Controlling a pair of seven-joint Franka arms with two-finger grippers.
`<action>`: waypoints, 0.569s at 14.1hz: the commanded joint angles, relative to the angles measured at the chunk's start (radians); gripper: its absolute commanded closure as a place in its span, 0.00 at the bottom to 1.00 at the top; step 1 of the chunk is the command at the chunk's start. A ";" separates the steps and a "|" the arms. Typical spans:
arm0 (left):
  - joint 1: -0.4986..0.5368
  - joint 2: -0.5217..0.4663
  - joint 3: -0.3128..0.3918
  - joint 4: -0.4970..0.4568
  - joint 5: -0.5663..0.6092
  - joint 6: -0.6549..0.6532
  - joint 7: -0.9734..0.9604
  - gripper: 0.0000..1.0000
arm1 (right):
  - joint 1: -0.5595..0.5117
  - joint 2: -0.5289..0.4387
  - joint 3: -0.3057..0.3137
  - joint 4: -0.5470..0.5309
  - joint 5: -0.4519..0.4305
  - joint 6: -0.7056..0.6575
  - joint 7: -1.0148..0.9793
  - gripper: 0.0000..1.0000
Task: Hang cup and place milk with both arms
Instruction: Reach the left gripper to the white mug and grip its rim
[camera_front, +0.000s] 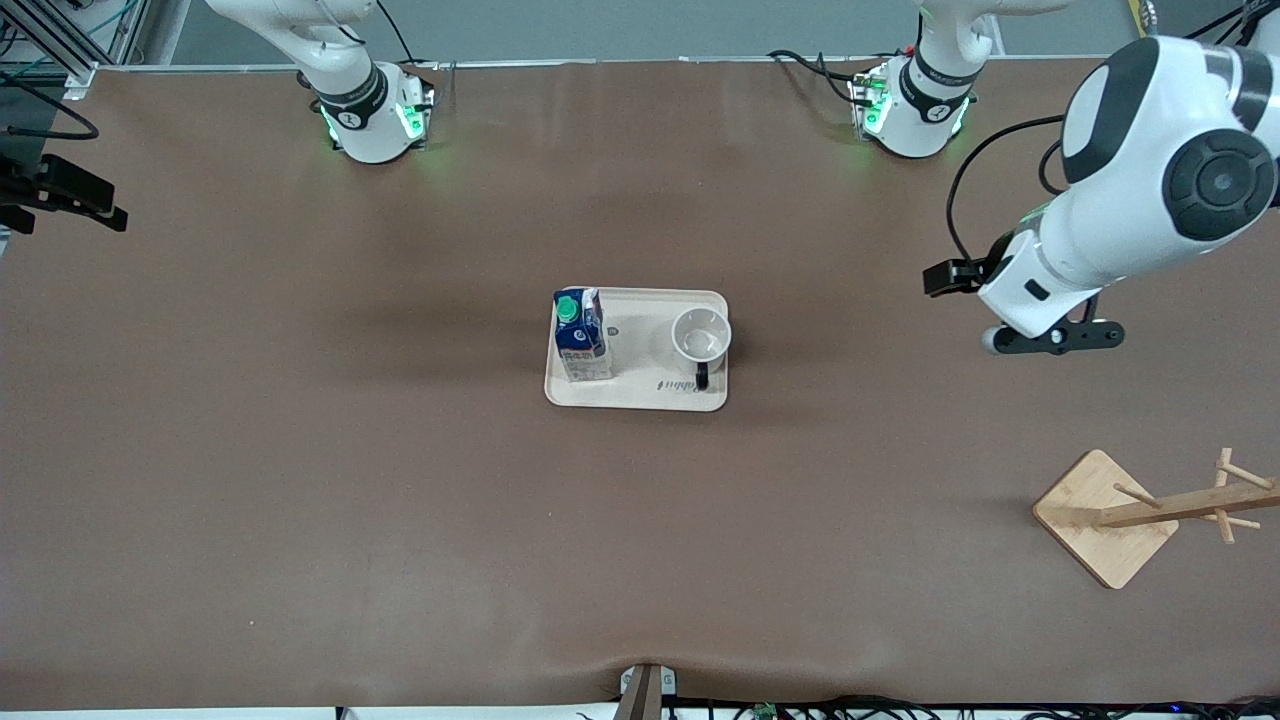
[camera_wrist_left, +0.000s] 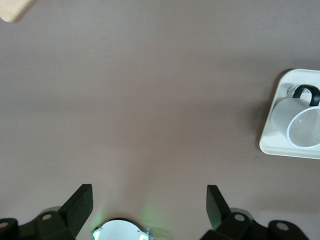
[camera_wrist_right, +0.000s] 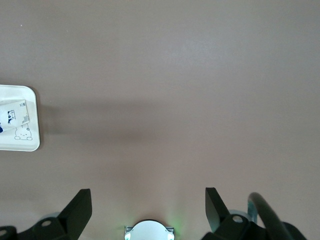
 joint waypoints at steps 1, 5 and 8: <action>-0.018 -0.025 -0.051 -0.060 -0.025 0.059 -0.095 0.00 | -0.022 -0.009 0.010 -0.007 0.017 0.001 -0.008 0.00; -0.088 0.053 -0.111 -0.061 -0.030 0.142 -0.250 0.00 | -0.022 0.000 0.010 -0.007 0.016 0.002 -0.014 0.00; -0.183 0.130 -0.111 -0.057 -0.030 0.255 -0.329 0.00 | -0.018 0.017 0.010 -0.006 0.010 0.005 -0.017 0.00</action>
